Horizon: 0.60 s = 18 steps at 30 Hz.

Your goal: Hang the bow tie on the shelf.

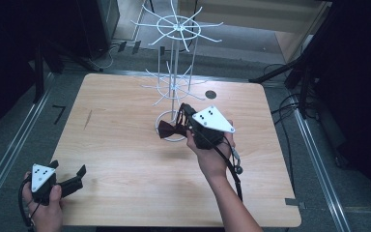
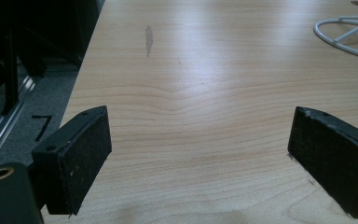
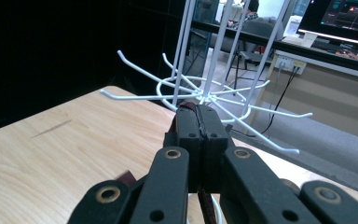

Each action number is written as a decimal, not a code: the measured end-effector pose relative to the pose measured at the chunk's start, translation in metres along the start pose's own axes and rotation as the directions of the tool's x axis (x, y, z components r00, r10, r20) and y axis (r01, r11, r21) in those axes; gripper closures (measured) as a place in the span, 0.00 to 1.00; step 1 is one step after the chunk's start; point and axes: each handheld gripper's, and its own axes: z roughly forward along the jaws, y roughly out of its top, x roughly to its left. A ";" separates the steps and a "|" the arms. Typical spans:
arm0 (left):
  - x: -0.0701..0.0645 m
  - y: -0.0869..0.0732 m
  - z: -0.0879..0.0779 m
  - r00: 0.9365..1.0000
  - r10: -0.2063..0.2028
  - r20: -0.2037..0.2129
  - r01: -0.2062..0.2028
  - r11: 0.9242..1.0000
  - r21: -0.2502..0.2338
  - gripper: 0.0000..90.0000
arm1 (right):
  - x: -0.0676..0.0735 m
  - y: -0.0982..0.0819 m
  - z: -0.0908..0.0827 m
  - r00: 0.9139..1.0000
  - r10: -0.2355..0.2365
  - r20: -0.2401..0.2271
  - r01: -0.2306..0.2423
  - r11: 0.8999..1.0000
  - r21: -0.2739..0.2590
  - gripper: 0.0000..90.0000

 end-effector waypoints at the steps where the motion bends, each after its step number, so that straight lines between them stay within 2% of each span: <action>1: 0.000 0.000 0.000 1.000 0.001 0.001 -0.001 1.000 -0.001 0.07 | -0.002 0.000 0.002 1.000 0.007 0.000 -0.007 1.000 0.005 1.00; 6: 0.000 0.000 0.000 1.000 0.003 0.000 -0.003 1.000 -0.004 0.07 | -0.004 -0.002 0.009 1.000 0.013 0.002 -0.013 0.999 0.031 1.00; 10: 0.000 0.000 0.000 1.000 0.003 -0.001 -0.003 1.000 -0.004 0.07 | -0.006 -0.012 0.017 0.999 0.032 0.009 -0.032 0.998 0.060 1.00; 13: 0.000 0.000 0.000 1.000 0.003 0.000 -0.003 1.000 -0.004 0.07 | -0.008 -0.028 0.026 0.998 0.064 0.009 -0.065 0.994 0.091 1.00; 15: 0.000 0.000 0.000 1.000 0.002 0.000 -0.002 1.000 -0.005 0.07 | -0.008 -0.032 0.028 0.997 0.073 0.009 -0.074 0.993 0.097 1.00; 18: 0.000 0.000 0.000 1.000 0.001 0.000 -0.001 1.000 -0.001 0.07 | -0.010 -0.041 0.034 0.994 0.113 0.014 -0.114 0.988 0.102 1.00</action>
